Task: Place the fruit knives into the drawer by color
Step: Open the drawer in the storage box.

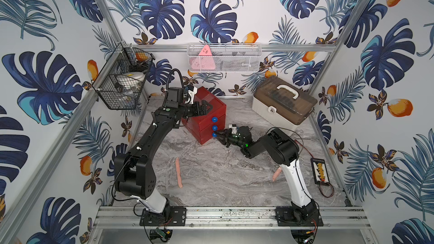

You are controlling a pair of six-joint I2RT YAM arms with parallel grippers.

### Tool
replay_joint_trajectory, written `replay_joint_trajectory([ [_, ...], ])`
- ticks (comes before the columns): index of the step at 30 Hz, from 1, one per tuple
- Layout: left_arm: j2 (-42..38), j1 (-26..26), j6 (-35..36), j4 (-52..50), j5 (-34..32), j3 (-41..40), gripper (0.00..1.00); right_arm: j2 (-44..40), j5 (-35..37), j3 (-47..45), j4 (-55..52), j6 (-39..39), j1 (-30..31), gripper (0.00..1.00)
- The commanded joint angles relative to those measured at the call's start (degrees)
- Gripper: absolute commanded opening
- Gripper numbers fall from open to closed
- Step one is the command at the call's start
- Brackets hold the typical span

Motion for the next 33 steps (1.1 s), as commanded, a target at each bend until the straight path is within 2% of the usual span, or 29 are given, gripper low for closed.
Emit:
replay_joint_trajectory([
  [1,2.15,0.42,-1.79,-19.39,-3.80,-1.02,0.96,-1.00,-0.04,-1.18,1.89,1.34,-0.30,0.20],
  [10,2.28,0.72,-1.91,-19.37,-3.71,-0.77,0.96,-3.98,-1.13,-6.24,4.35,2.27,-0.35,0.18],
  [11,2.28,0.77,-1.92,-19.39,-3.71,-0.74,0.96,-4.60,-1.39,-7.16,4.70,2.38,-2.05,0.18],
  [26,2.82,1.51,-2.67,-18.95,-3.00,0.27,0.96,-9.09,-3.26,-21.55,11.35,3.41,-2.89,0.19],
  [29,2.68,1.59,-2.94,-18.70,-2.72,0.16,0.96,-9.45,-3.59,-22.24,11.46,3.33,-3.05,0.28],
  [31,2.65,1.60,-2.94,-18.82,-2.74,0.19,0.96,-9.67,-3.77,-22.08,11.23,3.41,-3.21,0.42],
  [32,2.64,1.60,-2.89,-18.83,-2.74,0.28,0.96,-10.03,-3.91,-22.08,10.82,3.42,-3.39,0.53],
  [33,2.57,1.54,-2.85,-19.04,-2.82,0.46,0.96,-10.46,-4.19,-22.11,10.14,3.21,-3.62,0.57],
])
